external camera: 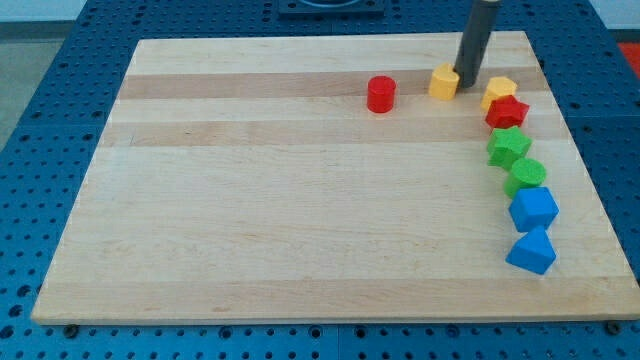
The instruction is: Push the yellow hexagon closer to the yellow heart
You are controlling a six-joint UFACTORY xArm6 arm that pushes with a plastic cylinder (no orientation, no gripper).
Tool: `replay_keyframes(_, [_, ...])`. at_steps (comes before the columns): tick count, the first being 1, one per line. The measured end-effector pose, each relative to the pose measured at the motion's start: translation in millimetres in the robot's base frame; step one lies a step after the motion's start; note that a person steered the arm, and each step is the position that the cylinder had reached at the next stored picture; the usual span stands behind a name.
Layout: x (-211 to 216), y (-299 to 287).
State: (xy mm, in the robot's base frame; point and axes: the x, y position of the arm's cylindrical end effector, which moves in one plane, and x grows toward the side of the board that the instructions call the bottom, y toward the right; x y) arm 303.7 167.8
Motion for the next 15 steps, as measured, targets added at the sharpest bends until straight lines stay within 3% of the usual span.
replay_keyframes(3, [22.7, -49.9])
replay_keyframes(5, [-41.1, 75.0])
replay_keyframes(6, [-30.7, 116.3])
replay_keyframes(7, [24.5, 130.5])
replay_keyframes(9, [16.8, 126.8])
replay_keyframes(15, [29.3, 18.2])
